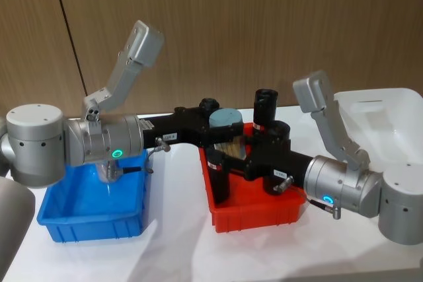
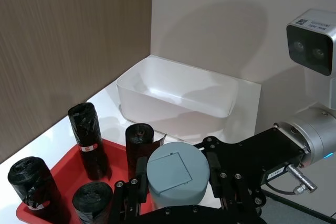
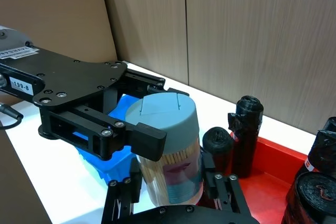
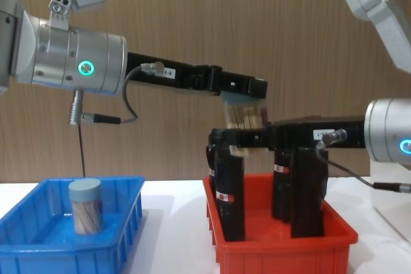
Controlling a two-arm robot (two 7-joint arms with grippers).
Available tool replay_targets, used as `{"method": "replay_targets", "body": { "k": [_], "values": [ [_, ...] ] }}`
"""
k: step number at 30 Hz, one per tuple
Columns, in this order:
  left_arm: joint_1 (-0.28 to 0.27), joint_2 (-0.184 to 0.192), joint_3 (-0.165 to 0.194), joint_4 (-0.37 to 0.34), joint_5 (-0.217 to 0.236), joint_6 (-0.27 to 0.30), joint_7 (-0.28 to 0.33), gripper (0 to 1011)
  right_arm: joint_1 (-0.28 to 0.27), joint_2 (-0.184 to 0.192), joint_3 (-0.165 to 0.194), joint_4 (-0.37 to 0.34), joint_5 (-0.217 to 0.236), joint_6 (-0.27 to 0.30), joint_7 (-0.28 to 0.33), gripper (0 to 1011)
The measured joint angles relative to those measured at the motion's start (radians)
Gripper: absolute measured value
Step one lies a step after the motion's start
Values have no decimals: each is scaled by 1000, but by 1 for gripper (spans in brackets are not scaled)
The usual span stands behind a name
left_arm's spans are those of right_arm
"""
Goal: Pick the cotton swabs from the blue box and place them into the white box.
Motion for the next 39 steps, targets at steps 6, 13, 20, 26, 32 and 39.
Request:
{"method": "replay_targets", "body": {
  "k": [6,13,20,26,32,39],
  "values": [
    [0,0,0,0,0,0,0,671,2,0,-2,2,7,1,0,646],
    [0,0,0,0,0,0,0,773,4,1,-3,1,12,1,-7,646],
    [0,0,0,0,0,0,0,967,4,4,-3,-2,15,1,-12,646],
    [0,0,0,0,0,0,0,1003,3,7,-4,-5,21,-1,-17,646],
    [0,0,0,0,0,0,0,1004,0,12,-3,-8,24,-4,-25,646],
    [0,0,0,0,0,0,0,1004,-8,24,5,-7,33,-9,-50,646]
  ]
}}
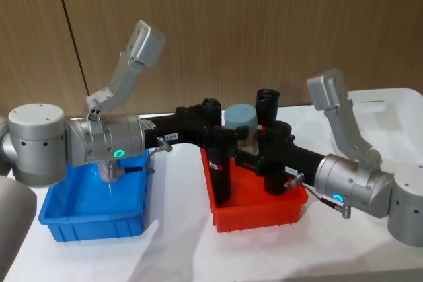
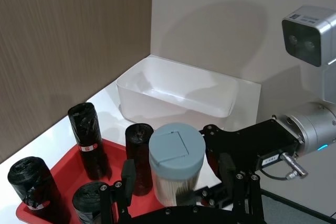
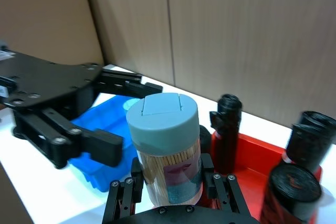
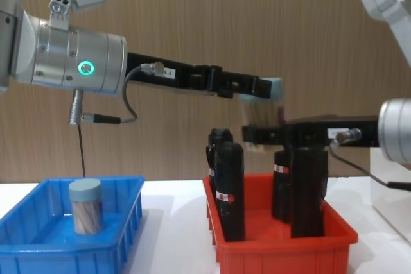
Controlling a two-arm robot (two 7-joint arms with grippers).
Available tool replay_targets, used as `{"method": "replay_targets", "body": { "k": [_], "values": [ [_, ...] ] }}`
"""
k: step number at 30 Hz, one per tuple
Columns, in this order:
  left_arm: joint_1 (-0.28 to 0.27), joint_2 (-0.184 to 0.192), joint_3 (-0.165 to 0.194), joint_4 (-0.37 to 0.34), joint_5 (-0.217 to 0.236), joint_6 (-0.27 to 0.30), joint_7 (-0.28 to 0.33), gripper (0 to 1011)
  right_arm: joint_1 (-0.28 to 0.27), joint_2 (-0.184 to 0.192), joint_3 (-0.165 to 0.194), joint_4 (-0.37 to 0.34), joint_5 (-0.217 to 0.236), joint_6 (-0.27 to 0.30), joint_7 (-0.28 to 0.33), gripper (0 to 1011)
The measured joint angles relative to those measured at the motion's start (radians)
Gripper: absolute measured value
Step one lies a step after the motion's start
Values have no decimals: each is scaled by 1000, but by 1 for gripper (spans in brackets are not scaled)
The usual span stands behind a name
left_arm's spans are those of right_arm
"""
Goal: Pick the cotton swabs from the blue box and place them into the white box.
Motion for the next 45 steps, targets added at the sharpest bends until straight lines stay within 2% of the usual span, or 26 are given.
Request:
{"method": "replay_targets", "body": {
  "k": [14,31,45],
  "values": [
    [0,0,0,0,0,0,0,1004,-25,45,45,23,31,-19,-96,646],
    [0,0,0,0,0,0,0,1004,-43,113,129,62,52,-60,-244,646],
    [0,0,0,0,0,0,0,1004,-38,160,198,145,48,-90,-368,646]
  ]
}}
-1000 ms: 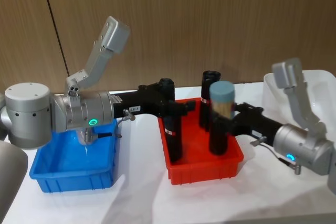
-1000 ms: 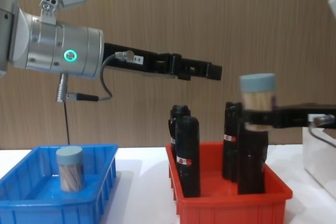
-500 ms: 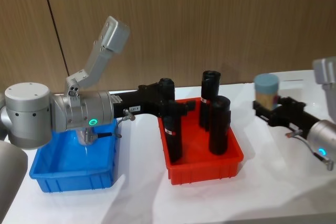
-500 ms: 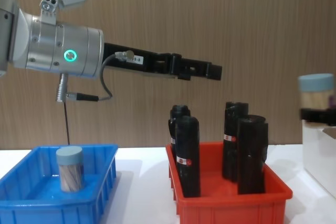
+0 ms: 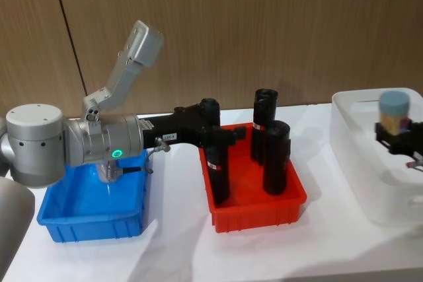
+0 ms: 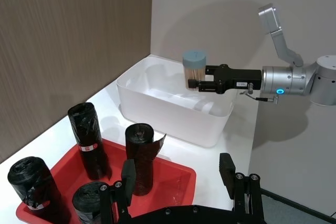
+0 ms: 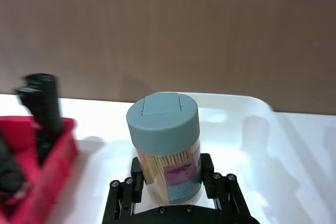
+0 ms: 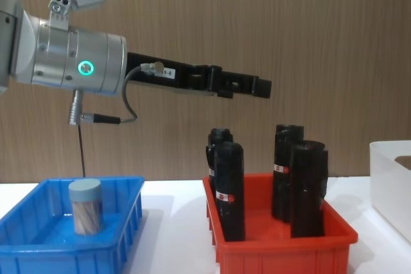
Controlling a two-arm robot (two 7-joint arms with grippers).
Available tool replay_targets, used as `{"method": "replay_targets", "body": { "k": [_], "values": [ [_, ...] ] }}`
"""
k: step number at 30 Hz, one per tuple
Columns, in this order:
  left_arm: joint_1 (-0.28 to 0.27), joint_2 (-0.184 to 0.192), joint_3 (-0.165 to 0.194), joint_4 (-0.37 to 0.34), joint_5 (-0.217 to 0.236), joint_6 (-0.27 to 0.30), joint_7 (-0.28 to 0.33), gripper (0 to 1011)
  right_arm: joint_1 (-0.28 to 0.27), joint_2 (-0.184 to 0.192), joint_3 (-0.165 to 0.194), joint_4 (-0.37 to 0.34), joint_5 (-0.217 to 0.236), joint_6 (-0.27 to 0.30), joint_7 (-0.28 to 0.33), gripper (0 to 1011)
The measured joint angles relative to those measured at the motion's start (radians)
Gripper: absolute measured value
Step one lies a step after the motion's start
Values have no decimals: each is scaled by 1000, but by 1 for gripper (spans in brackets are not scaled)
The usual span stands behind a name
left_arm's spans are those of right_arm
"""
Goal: Pick the cotton swabs from the blue box and place them into the white box.
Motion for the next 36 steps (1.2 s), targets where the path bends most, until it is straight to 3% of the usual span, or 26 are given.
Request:
{"method": "replay_targets", "body": {
  "k": [11,24,36],
  "values": [
    [0,0,0,0,0,0,0,1004,25,19,32,97,-4,-5,-40,669],
    [0,0,0,0,0,0,0,1004,32,26,49,142,5,-27,-40,1000],
    [0,0,0,0,0,0,0,1004,24,30,57,139,12,-42,-33,1002]
  ]
}}
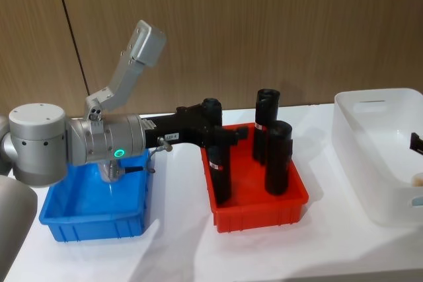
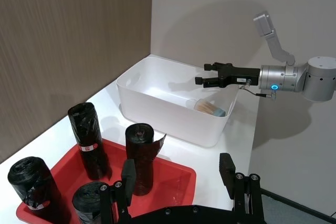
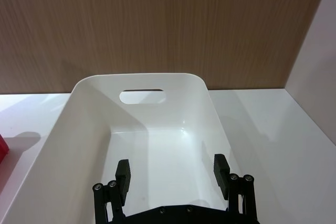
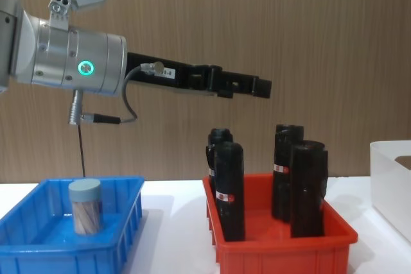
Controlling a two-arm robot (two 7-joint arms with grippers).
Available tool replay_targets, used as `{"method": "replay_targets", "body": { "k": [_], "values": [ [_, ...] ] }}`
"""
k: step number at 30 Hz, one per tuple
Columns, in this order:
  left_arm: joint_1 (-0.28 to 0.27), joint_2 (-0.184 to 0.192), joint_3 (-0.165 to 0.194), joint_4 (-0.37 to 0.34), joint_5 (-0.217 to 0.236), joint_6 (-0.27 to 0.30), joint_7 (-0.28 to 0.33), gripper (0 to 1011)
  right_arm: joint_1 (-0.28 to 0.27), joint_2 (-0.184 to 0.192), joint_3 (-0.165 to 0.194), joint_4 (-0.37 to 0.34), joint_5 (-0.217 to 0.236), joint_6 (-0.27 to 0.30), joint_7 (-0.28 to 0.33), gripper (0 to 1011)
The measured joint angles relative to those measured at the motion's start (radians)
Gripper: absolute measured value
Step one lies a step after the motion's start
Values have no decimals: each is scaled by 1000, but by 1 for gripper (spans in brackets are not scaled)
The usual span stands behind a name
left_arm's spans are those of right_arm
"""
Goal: Pick the cotton swabs from the blue box and place them into the white box.
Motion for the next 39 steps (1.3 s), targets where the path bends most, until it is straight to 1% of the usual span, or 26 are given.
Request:
{"method": "replay_targets", "body": {
  "k": [3,7,11,14,18,20,21,23,26,29,31,32,33,39],
  "values": [
    [1,0,0,0,0,-1,1,1004,-3,0,0,-4,0,-1,0,1002],
    [12,2,2,-8,3,-11,20,1004,-13,-2,-5,-21,0,-5,0,1002],
    [31,7,6,-25,10,-30,58,1004,-42,-8,-17,-64,-3,-16,-4,1002],
    [51,11,10,-42,16,-48,94,1004,-60,-12,-25,-92,-7,-23,-7,1002],
    [84,18,16,-69,27,-81,155,1004,-100,-20,-41,-151,-12,-37,-12,1002],
    [95,21,19,-78,30,-92,175,1004,-120,-24,-50,-182,-16,-45,-14,1002],
    [105,23,21,-86,34,-102,194,1004,-120,-24,-50,-182,-16,-45,-14,1002],
    [116,25,23,-95,37,-113,215,1004,-146,-29,-62,-221,-18,-55,-17,1002],
    [139,30,28,-114,44,-134,255,1004,-165,-33,-70,-251,-22,-63,-20,1002],
    [160,35,32,-132,52,-156,297,1004,-200,-40,-83,-302,-26,-75,-24,1002],
    [172,38,34,-141,55,-166,316,1004,-213,-43,-89,-322,-28,-80,-27,1002],
    [182,40,37,-150,59,-177,337,1004,-226,-46,-94,-340,-30,-85,-28,1002],
    [188,41,38,-155,60,-182,347,1004,-226,-46,-94,-340,-30,-85,-28,1002],
    [232,51,47,-191,75,-225,428,1004,-279,-56,-117,-422,-38,-105,-36,1002]
  ]
}}
